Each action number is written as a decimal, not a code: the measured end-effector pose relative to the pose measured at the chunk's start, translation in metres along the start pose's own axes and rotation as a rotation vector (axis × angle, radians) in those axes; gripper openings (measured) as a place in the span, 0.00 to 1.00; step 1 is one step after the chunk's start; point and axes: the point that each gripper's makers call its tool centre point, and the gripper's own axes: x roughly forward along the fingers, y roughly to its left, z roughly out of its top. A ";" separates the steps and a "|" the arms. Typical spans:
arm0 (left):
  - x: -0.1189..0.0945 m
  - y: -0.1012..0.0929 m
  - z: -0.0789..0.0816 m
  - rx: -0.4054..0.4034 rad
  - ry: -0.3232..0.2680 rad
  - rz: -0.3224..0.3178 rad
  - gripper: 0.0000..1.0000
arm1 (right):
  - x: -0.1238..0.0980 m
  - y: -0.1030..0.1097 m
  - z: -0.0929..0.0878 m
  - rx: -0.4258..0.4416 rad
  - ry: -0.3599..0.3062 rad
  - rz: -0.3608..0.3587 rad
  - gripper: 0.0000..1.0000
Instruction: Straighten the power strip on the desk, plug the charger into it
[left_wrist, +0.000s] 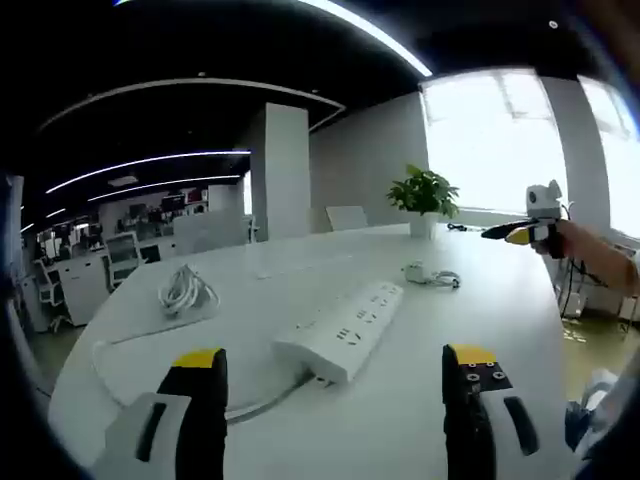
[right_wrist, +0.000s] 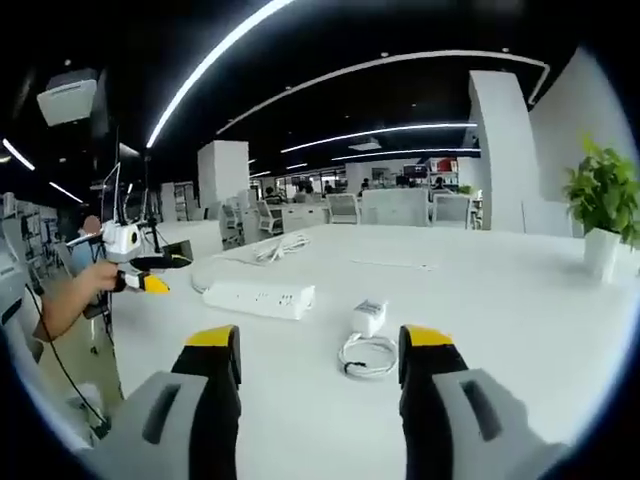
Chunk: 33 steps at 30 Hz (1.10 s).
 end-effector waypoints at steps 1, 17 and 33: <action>0.000 0.000 0.000 0.001 0.000 -0.001 0.90 | 0.000 -0.001 0.000 0.011 -0.001 0.002 0.62; 0.003 -0.001 0.000 0.011 0.003 -0.003 0.90 | 0.004 -0.002 -0.008 0.025 0.017 0.003 0.61; 0.006 0.001 0.002 0.037 0.011 -0.002 0.88 | -0.002 -0.028 0.008 0.105 -0.101 -0.082 0.63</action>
